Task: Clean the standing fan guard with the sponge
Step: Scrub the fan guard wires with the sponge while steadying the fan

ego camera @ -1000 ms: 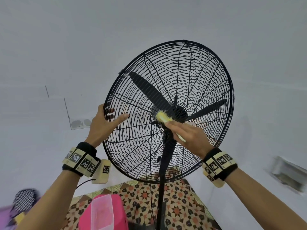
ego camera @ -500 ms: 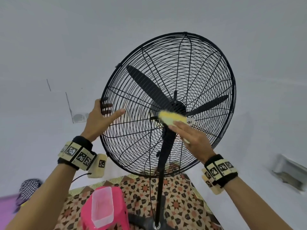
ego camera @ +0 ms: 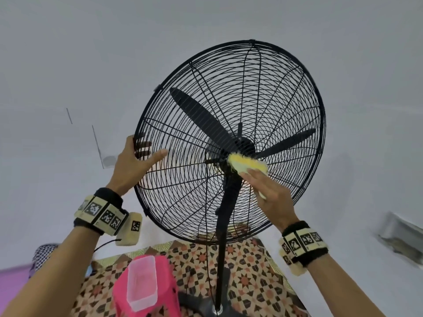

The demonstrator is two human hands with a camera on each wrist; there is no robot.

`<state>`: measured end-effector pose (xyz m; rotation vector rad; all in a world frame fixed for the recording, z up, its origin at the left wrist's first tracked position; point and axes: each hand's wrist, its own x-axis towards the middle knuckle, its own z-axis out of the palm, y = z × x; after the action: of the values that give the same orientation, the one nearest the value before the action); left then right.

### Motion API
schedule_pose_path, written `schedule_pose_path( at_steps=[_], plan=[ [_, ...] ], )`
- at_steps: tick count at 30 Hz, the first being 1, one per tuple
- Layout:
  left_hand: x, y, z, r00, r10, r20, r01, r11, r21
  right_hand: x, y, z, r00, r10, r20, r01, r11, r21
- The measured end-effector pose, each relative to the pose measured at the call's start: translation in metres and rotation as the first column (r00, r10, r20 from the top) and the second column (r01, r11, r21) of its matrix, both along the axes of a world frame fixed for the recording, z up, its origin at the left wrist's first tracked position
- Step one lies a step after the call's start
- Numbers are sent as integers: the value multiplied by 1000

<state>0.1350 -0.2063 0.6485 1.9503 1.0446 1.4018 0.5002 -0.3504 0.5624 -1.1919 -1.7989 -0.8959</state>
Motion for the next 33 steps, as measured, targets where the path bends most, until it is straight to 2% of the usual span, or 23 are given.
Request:
schedule_pose_path(
  at_steps=[3,6,11,16,18,22,24,26,28,33],
  plan=[
    [-1,-1,-1,1000,-21,15,21,1000,4,-33,-1,13,998,47,39,-49,997,55],
    [-6,2,-6,999,-37,17,37,999,-2,-46,4,13,988,98,120,-98,995,-10],
    [-11,1,-26,996,-72,45,73,997,-9,-17,-16,-4,996,-4,-92,2,1000,-18],
    [-9,-1,-30,997,-61,42,59,998,32,-51,-19,16,1000,21,-10,-21,1000,-1],
    [-6,-5,-28,998,-41,39,38,997,69,-55,-17,21,993,31,-111,-28,999,22],
    [6,-18,-26,998,-6,66,-3,990,140,-62,-20,17,921,92,-379,-43,990,135],
    [10,-19,-30,997,12,79,-25,986,166,-67,-20,18,895,125,-429,-47,981,188],
    [13,-18,-33,995,23,97,-40,984,176,-71,-21,23,916,106,-386,-18,974,225],
    [15,-17,-35,991,32,127,-53,983,173,-73,-18,40,948,77,-309,7,965,262],
    [13,-8,-36,988,65,141,-90,981,173,-70,10,117,895,147,-421,23,928,372]
  ],
)
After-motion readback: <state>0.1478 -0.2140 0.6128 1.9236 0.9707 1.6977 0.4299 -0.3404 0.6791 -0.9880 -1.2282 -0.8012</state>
